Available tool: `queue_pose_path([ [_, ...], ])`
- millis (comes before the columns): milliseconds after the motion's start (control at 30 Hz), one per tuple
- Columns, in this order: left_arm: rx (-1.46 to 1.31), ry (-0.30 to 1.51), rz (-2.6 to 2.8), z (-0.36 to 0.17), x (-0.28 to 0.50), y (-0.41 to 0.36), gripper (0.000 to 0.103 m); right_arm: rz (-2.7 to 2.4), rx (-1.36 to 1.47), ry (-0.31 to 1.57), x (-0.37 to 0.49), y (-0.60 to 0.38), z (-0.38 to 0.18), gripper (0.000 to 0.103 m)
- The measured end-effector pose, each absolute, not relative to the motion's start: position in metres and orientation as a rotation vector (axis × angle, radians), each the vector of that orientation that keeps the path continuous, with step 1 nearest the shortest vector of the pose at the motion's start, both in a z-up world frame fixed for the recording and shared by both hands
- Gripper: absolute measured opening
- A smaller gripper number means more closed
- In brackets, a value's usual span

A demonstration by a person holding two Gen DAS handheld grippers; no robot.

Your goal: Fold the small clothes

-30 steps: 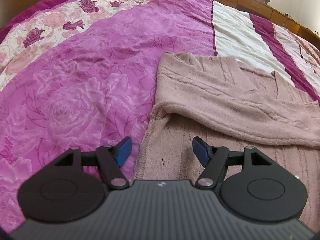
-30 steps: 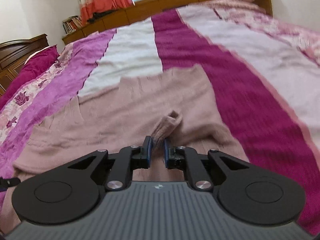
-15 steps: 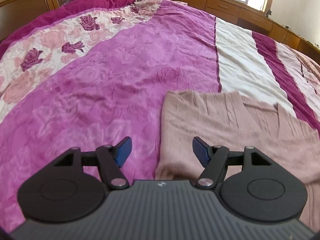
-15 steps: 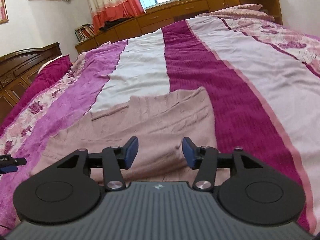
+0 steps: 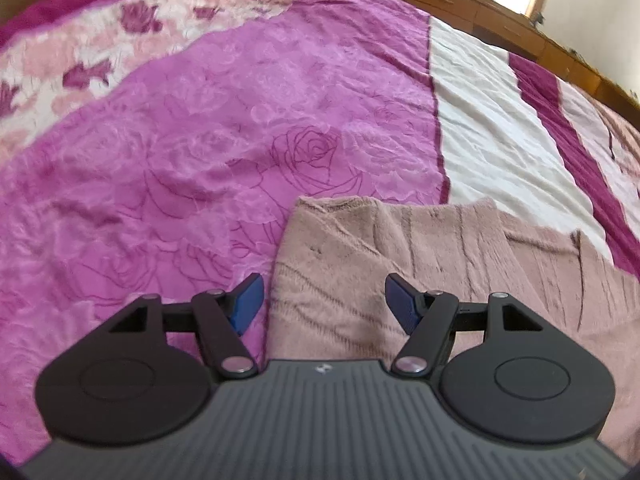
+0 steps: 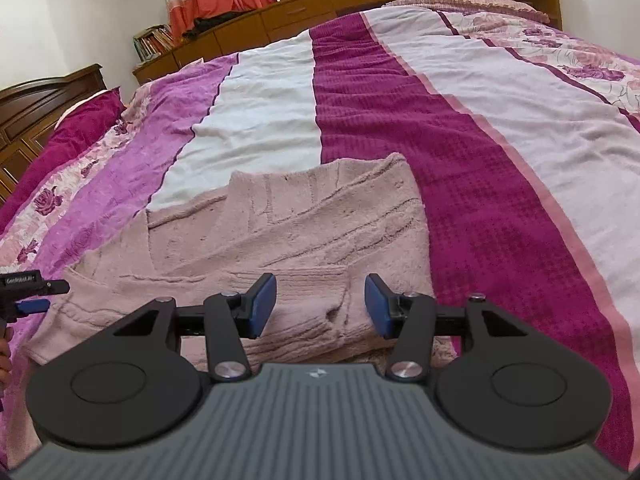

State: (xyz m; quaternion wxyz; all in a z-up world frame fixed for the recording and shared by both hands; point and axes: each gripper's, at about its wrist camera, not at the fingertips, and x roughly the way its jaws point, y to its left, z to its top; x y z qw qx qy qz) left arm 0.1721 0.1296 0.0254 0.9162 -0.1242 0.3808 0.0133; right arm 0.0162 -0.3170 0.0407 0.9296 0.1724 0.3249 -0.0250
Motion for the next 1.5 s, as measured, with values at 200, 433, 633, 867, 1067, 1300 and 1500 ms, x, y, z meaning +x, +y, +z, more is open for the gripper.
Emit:
queue_pose_path([
  [200, -0.355, 0.774, 0.031, 0.014, 0.182, 0.138, 0.050, -0.035, 0.405, 0.704, 0.029, -0.318, 0.033, 0.057],
  [433, -0.327, 0.667, 0.053, 0.013, 0.165, 0.129, 0.013, 0.029, 0.356, 0.693, 0.029, -0.302, 0.031, 0.018],
  [633, -0.343, 0.600, 0.129, 0.008, 0.157, 0.130, 0.013, 0.032, 0.245, 0.483, 0.017, -0.291, 0.068, 0.015],
  [867, -0.326, 0.571, 0.166, 0.000, 0.155, 0.127, 0.014, -0.055, 0.224, 0.607, 0.047, -0.299, 0.031, 0.016],
  [1067, -0.289, 0.591, 0.153, 0.001, 0.155, 0.127, 0.021, -0.060, 0.263, 0.623, 0.048, -0.308, 0.013, 0.029],
  [1300, -0.250, 0.623, 0.145, 0.017, 0.143, 0.132, 0.035, -0.177, 0.321, 0.551, 0.030, -0.324, 0.027, 0.059],
  [1500, -0.237, 0.637, 0.127, 0.039, 0.122, 0.138, 0.044, -0.162, 0.370, 0.552, 0.009, -0.329, 0.034, 0.059],
])
